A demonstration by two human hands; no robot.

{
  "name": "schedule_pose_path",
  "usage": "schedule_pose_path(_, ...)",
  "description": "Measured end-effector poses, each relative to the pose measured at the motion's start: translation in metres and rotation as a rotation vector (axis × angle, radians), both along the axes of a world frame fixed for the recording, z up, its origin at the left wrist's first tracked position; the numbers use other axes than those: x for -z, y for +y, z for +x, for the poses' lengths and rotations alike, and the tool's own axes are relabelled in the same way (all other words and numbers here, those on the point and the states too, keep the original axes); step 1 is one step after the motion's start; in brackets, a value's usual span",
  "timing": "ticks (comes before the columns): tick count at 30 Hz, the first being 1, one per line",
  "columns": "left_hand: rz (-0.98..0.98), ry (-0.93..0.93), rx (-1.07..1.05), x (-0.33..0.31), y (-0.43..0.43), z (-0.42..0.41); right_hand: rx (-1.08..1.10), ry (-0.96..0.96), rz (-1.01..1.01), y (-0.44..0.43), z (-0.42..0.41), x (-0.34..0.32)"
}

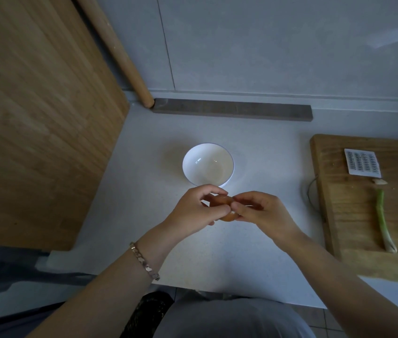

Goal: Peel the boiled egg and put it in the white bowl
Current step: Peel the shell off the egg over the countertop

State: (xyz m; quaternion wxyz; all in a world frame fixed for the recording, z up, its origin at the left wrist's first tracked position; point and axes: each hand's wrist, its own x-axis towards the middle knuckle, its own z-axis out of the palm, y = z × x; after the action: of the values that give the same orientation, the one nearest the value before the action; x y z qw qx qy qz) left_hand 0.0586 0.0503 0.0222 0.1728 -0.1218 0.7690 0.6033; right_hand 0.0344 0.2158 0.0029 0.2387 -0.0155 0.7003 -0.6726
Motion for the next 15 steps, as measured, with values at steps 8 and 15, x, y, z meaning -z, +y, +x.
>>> schedule_pose_path(8, 0.054, -0.038, -0.031, 0.003, 0.001, 0.0, 0.006, 0.155, 0.11, -0.002, 0.005, 0.008)
schedule_pose_path(15, 0.055, -0.006, -0.028, 0.001, 0.003, 0.001, 0.156, 0.228, 0.158, -0.009, 0.01, 0.01)
